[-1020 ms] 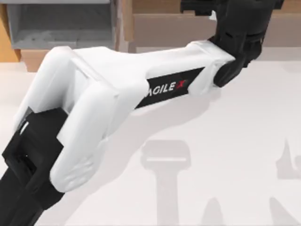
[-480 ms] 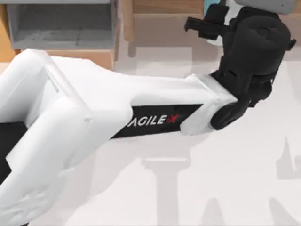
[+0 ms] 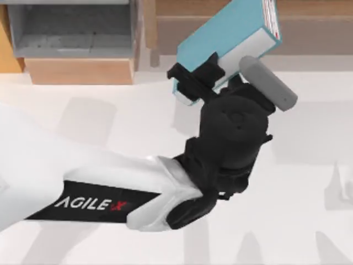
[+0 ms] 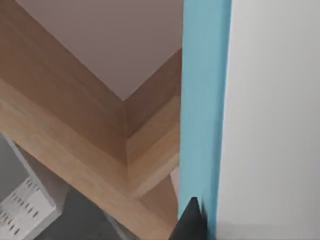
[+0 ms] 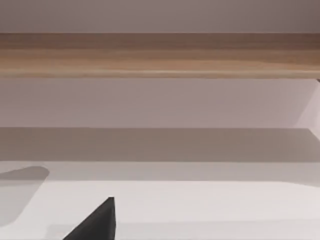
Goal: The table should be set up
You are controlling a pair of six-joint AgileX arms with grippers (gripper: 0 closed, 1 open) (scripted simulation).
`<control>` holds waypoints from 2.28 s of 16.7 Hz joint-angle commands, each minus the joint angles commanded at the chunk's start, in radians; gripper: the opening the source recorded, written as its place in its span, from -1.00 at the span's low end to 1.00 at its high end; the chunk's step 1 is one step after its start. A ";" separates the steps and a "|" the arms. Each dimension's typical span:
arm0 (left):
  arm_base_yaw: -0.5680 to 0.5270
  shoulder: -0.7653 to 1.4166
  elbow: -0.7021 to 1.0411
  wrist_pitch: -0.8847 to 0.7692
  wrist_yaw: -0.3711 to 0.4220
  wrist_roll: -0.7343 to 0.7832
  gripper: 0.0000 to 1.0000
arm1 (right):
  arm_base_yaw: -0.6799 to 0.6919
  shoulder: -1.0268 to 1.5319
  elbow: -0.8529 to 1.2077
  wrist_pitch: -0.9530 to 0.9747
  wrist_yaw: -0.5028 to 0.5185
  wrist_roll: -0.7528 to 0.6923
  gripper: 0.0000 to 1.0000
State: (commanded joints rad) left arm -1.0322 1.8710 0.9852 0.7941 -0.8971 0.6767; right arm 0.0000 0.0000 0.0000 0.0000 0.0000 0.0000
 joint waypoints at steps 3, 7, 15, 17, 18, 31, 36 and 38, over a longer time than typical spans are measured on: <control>0.089 -0.098 -0.195 0.026 0.067 0.194 -1.00 | 0.000 0.000 0.000 0.000 0.000 0.000 1.00; 0.284 -0.182 -0.355 0.032 0.201 0.438 -1.00 | 0.000 0.000 0.000 0.000 0.000 0.000 1.00; 0.701 -0.183 -0.328 -0.015 0.570 0.764 -1.00 | 0.000 0.000 0.000 0.000 0.000 0.000 1.00; 0.763 -0.149 -0.289 -0.031 0.651 0.812 -1.00 | 0.000 0.000 0.000 0.000 0.000 0.000 1.00; 0.784 -0.133 -0.271 -0.037 0.684 0.831 -1.00 | 0.000 0.000 0.000 0.000 0.000 0.000 1.00; 0.816 -0.056 -0.174 -0.045 0.736 0.859 -1.00 | 0.000 0.000 0.000 0.000 0.000 0.000 1.00; 0.820 -0.001 -0.128 -0.055 0.746 0.859 -1.00 | 0.000 0.000 0.000 0.000 0.000 0.000 1.00; 0.820 -0.001 -0.128 -0.055 0.746 0.859 -1.00 | 0.000 0.000 0.000 0.000 0.000 0.000 1.00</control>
State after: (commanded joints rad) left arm -0.2123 1.8702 0.8570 0.7388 -0.1508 1.5360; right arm 0.0000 0.0000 0.0000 0.0000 0.0000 0.0000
